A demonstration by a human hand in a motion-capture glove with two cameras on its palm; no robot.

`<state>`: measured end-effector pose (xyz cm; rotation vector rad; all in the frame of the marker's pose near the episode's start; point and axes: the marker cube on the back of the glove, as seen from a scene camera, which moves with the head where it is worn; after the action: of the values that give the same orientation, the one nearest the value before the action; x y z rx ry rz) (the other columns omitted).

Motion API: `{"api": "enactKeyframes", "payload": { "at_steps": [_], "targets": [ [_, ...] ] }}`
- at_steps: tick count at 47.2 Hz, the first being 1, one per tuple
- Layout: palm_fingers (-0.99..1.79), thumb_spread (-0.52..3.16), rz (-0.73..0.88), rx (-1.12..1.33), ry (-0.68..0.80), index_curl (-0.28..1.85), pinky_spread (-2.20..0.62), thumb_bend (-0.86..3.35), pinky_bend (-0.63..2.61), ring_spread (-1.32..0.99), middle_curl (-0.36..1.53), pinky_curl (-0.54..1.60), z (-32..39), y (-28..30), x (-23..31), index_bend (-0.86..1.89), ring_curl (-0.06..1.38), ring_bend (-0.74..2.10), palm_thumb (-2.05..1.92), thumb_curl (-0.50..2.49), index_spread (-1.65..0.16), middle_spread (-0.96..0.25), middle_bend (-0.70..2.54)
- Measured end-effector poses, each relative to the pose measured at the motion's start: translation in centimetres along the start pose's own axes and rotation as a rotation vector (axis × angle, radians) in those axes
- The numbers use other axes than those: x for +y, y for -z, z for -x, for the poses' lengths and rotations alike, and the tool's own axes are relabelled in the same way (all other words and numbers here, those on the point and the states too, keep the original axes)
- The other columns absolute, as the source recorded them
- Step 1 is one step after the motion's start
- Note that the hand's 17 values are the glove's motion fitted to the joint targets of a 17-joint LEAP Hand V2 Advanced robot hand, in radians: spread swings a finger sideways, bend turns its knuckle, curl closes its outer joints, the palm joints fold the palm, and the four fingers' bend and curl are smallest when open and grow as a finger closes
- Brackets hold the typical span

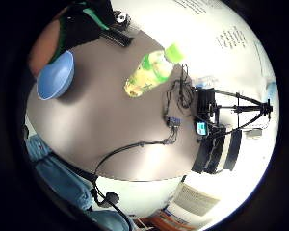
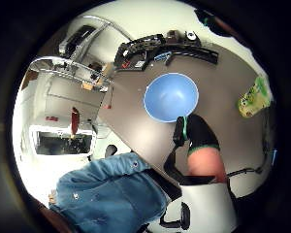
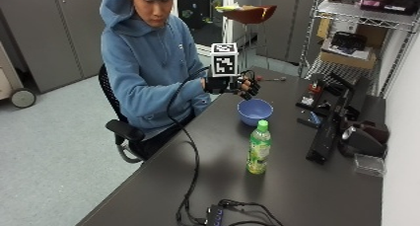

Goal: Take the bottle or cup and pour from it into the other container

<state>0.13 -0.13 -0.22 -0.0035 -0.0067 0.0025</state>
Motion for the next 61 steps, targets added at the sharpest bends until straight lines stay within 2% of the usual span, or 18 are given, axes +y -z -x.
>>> {"api": "enactKeyframes", "payload": {
  "at_steps": [7,18,40,61],
  "targets": [
    [0.48,0.66,0.008,0.010,0.015,0.16,0.18,0.33,0.46,0.05,0.10,0.19,0.6,0.0,-0.5,0.19,0.15,0.35,0.59,0.21,-0.27,0.02,0.17],
    [0.46,0.91,0.049,0.083,0.026,0.22,0.23,0.26,0.45,0.06,0.16,0.25,0.7,0.2,-0.7,0.17,0.20,0.37,0.64,0.30,-0.33,0.02,0.17],
    [0.42,1.04,0.004,0.122,-0.039,0.27,0.24,0.10,0.46,0.07,0.23,0.31,-2.8,2.8,-0.3,0.16,0.25,0.38,0.69,0.41,-0.35,0.02,0.17],
    [0.36,1.07,-0.023,0.118,-0.156,0.27,0.24,-0.01,0.49,0.07,0.25,0.34,-10.8,5.7,2.8,0.15,0.28,0.37,0.72,0.46,-0.35,0.02,0.17]
  ]
}}
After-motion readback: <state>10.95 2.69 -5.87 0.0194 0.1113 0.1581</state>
